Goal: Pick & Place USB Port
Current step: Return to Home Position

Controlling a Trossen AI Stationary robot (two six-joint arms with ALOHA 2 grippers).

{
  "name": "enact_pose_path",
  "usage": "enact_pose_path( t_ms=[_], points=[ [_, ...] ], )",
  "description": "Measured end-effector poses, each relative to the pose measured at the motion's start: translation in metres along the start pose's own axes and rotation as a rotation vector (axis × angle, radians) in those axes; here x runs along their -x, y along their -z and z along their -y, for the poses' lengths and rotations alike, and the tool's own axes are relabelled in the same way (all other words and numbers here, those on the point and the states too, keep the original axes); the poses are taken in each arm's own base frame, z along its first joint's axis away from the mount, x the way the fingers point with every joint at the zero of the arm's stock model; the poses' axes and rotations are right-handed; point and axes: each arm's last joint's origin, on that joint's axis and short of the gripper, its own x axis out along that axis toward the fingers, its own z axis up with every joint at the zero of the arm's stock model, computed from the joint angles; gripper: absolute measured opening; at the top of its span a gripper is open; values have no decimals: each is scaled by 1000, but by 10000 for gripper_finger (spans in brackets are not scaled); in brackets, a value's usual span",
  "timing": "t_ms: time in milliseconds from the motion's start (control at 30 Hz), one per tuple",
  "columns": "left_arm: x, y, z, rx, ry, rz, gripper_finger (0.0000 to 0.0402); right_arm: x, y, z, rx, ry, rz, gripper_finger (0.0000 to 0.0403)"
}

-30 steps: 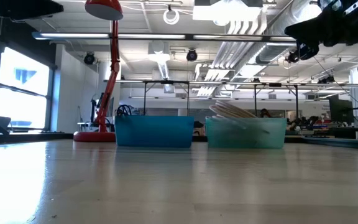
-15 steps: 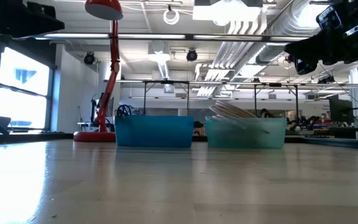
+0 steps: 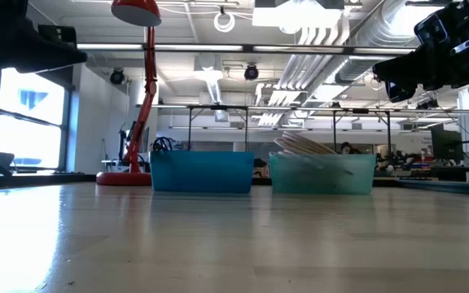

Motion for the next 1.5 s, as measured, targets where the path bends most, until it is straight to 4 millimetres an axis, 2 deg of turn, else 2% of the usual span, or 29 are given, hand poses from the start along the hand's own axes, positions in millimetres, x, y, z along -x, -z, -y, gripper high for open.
enact_pose_path(
  t_ms=[367, 633, 1133, 1500],
  points=[
    [-6, 16, 11, -4, 24, 12, 2, 0, 0, 0, 1, 0, -4, 0],
    [-10, 24, 19, -4, 83, 94, 2, 0, 2, 0, -5, 0, -25, 0],
    [-10, 26, 21, -21, 117, 101, 2, 0, 5, 2, -4, 67, -50, 0],
    [-11, 26, 21, -27, 119, 99, 2, 1, 15, 2, 58, 86, -160, 0]
  ],
)
